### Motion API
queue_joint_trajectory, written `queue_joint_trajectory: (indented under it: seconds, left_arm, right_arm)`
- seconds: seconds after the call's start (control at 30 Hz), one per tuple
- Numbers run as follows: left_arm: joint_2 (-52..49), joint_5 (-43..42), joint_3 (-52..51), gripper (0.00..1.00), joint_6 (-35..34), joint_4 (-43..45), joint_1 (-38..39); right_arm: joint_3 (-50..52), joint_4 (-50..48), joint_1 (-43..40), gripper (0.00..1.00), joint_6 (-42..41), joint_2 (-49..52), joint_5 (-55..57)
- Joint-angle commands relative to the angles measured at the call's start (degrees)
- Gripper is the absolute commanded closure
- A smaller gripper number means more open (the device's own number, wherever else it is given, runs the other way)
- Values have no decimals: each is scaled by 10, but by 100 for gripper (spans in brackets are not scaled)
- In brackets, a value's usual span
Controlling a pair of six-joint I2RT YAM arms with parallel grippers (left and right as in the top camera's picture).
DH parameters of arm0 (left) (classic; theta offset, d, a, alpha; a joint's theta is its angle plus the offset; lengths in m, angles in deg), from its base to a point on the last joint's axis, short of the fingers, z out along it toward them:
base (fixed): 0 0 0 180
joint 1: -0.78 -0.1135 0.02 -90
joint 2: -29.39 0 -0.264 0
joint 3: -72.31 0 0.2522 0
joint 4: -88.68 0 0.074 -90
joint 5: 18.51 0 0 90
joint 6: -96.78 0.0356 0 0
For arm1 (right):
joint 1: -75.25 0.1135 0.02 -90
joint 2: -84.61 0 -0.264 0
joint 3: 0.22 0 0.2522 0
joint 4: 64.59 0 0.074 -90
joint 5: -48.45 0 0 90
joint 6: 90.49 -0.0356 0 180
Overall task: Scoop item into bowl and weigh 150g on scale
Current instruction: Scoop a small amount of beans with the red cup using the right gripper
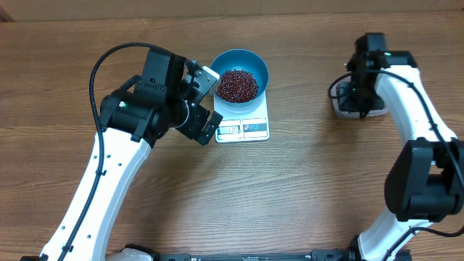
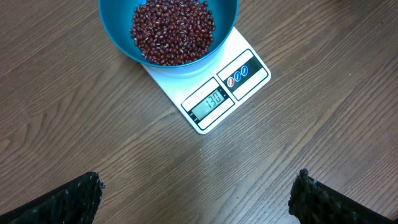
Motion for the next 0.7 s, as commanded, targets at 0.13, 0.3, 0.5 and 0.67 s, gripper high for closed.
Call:
queue_joint_trajectory:
  seconds: [0.13,0.3,0.5,0.67]
  left_arm:
    - [4,-9,9,0,15,0,4]
    - [4,-9,9,0,15,0,4]
    - [4,-9,9,0,15,0,4]
    - [5,-9,9,0,15,0,4]
  right_arm:
    - [3,-4,-71,96,62,3,-201]
    - [3,-6,-92,96,66,3,-240]
    - [6,-6,-91,96,75,3,-268]
    - [6,-8,-91,96,75,3,-283]
